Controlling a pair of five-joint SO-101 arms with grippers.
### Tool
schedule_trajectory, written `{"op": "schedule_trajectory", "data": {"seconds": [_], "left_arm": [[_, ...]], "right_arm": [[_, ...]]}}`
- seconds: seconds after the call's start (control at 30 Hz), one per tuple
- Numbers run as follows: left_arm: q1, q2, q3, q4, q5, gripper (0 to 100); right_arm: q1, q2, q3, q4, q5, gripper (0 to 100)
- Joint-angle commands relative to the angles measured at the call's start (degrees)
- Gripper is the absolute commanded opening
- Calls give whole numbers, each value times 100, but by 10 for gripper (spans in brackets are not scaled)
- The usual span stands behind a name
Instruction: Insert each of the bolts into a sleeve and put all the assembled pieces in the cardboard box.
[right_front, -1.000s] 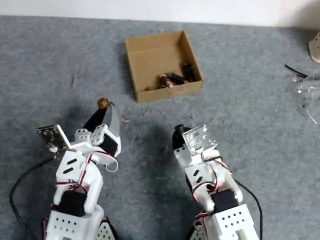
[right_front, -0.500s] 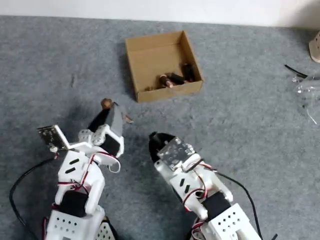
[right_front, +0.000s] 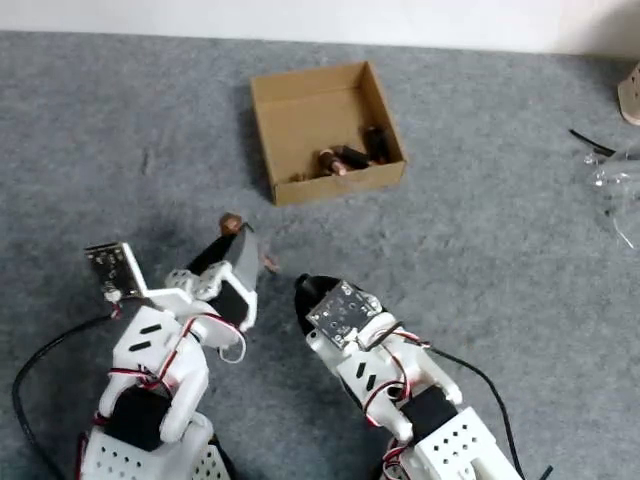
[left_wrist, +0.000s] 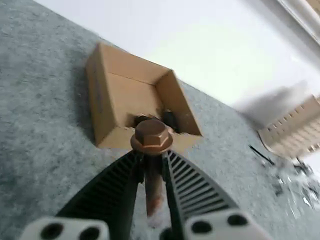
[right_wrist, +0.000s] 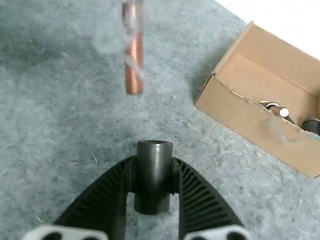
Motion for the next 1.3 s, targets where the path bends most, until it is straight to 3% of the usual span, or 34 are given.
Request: {"op": "schedule_trajectory", "data": {"seconds": [0.0,0.27,0.57,0.7,1.0,1.27], "left_arm": [[479,-101,-303,105,44,5],[796,-110,-22,44,44,5],[611,-110,936,-1248,70,5],[558,-110,910,-1248,580,5],[804,-110,910,-1204,607,5],[1174,-110,356,-9,598,5]], "right_arm": [[-48,-119,-101,-4,88,5],[-57,-119,-84,-4,88,5],[-57,-119,-101,13,88,5],[-31,-119,-101,13,88,5],[-22,-119,-119,4,193,5],[136,-119,-127,-4,281,5]]}}
